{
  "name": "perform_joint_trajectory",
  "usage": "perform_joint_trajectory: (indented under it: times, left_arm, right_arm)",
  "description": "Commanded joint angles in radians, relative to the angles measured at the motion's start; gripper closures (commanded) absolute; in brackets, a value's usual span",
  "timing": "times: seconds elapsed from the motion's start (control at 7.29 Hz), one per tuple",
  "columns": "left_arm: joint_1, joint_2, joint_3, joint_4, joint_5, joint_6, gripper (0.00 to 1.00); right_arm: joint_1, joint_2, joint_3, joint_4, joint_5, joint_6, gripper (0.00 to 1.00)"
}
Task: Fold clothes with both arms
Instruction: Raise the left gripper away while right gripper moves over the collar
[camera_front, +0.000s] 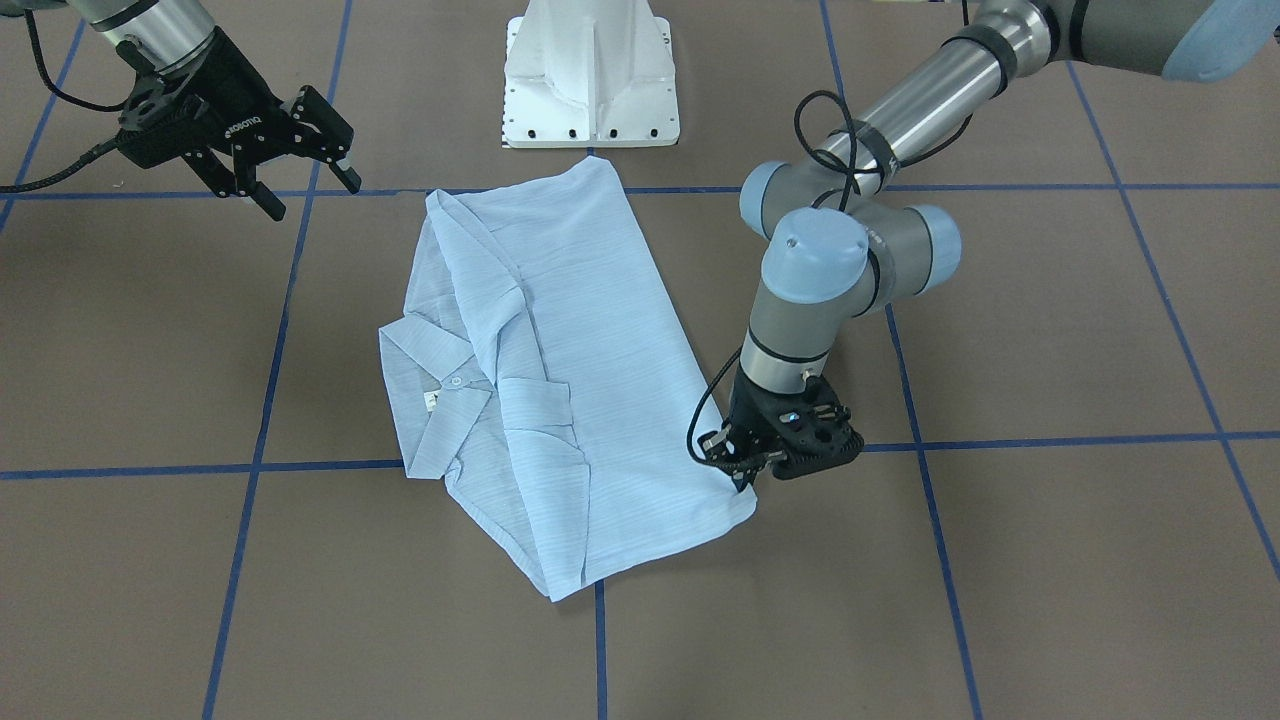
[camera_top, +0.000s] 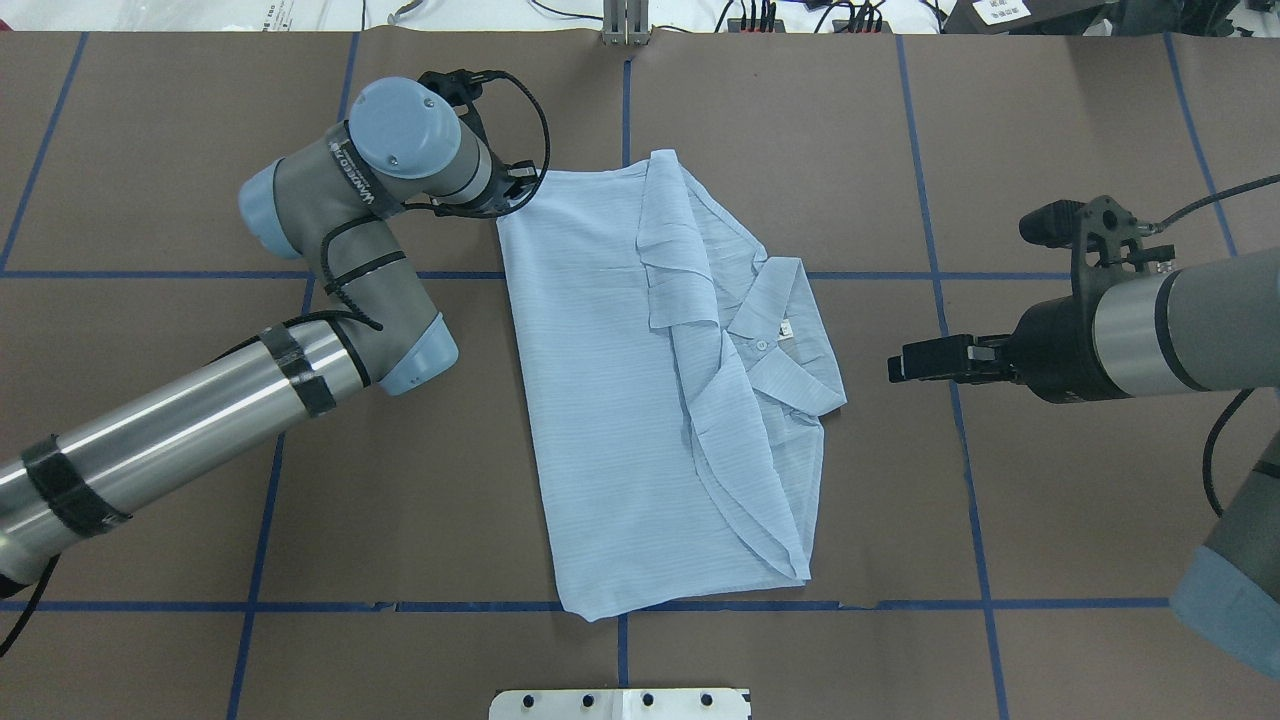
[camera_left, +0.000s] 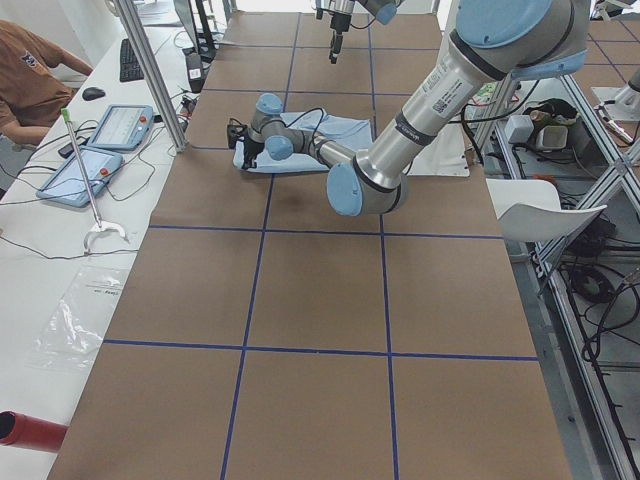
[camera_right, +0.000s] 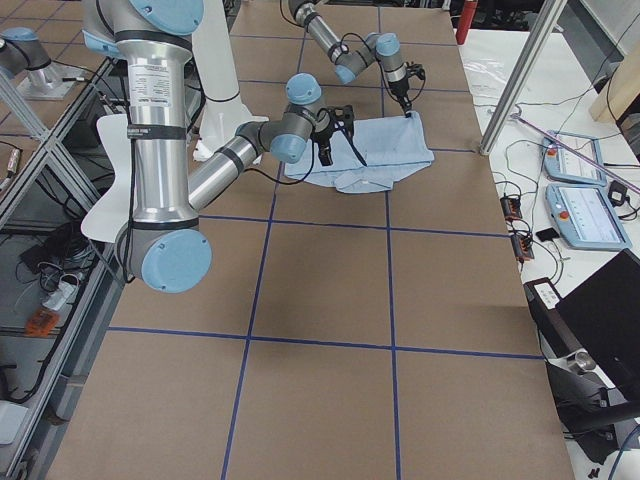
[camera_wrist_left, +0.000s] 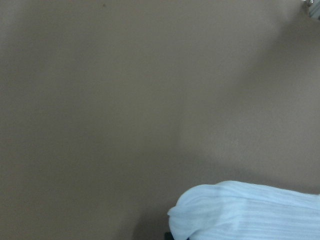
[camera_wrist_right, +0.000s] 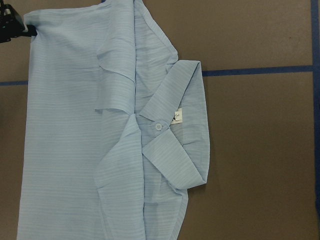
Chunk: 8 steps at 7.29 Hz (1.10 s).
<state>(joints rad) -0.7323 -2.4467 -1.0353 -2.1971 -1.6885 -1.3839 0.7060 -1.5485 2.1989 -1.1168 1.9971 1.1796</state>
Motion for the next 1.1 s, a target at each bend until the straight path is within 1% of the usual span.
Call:
perform_joint_trajectory:
  times: [0.0, 0.14, 0.27, 0.41, 0.55, 0.69, 0.82, 0.96]
  left_arm:
    - [-0.004, -0.037, 0.12, -0.152, 0.077, -0.001, 1.0]
    - [-0.004, -0.037, 0.126, -0.161, 0.082, 0.0, 1.0]
    - [-0.004, -0.034, 0.126, -0.193, 0.082, 0.002, 0.22]
    - [-0.009, -0.035, 0.121, -0.197, 0.082, 0.003, 0.0]
    - [-0.041, -0.037, 0.109, -0.197, 0.067, 0.009, 0.0]
    - [-0.076, -0.035, 0.094, -0.184, -0.003, 0.044, 0.0]
    - [-0.111, -0.011, 0.051, -0.156, -0.104, 0.074, 0.0]
    - [-0.116, 0.059, -0.057, -0.095, -0.137, 0.086, 0.0]
  right_arm:
    - [0.0, -0.004, -0.002, 0.0, 0.002, 0.0, 0.0]
    - [-0.002, -0.002, -0.011, 0.0, -0.001, 0.0, 0.0]
    - [-0.005, -0.001, -0.021, 0.0, -0.004, 0.0, 0.0]
    - [-0.007, 0.005, -0.025, -0.001, -0.009, 0.0, 0.0]
    - [-0.016, 0.008, -0.036, -0.003, -0.014, 0.0, 0.0]
    - [-0.026, 0.043, -0.053, -0.012, -0.014, 0.0, 0.0]
    - [-0.049, 0.079, -0.089, -0.015, -0.029, -0.001, 0.0]
    - [-0.086, 0.111, -0.12, -0.017, -0.079, -0.002, 0.0]
